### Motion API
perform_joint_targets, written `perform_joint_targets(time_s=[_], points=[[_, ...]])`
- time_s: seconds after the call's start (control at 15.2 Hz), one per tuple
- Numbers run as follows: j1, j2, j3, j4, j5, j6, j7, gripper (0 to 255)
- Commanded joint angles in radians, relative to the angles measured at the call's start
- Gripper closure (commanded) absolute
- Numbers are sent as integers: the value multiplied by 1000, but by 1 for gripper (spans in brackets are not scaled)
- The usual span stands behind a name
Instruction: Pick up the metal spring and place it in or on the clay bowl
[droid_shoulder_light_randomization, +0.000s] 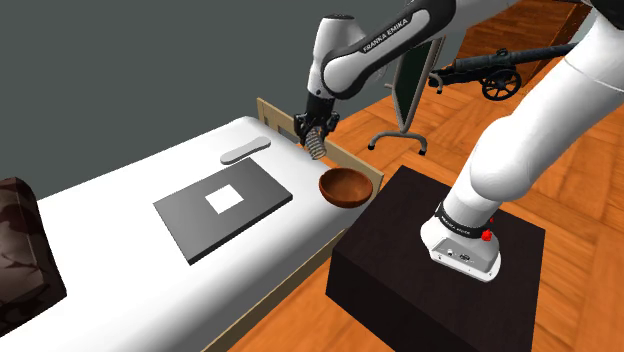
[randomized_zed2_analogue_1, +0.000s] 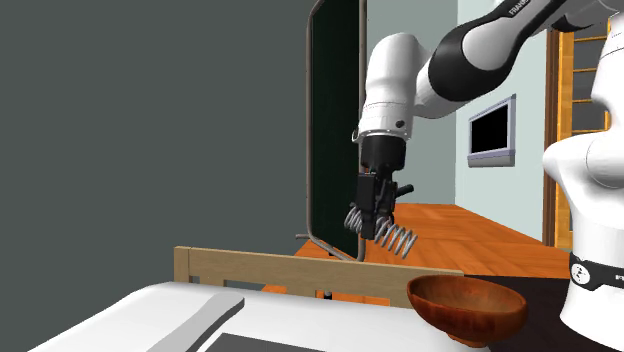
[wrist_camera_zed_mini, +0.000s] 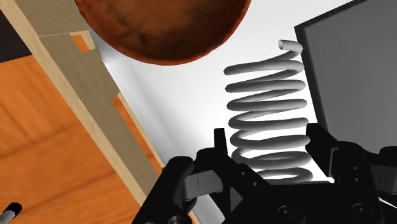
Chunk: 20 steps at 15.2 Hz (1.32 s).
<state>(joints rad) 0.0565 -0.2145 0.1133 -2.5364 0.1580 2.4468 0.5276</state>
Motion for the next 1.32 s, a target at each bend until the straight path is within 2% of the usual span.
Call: perform_joint_targets(time_s=[0.0,0.4,0.53,1.25], points=[[11,-84,7,-82,13,-1,6,255],[53,-350,25,-305,54,-42,30,255],[79,-487,35,-396,71,-87,50,255],[101,-322,42,-465,109,146,24,255]])
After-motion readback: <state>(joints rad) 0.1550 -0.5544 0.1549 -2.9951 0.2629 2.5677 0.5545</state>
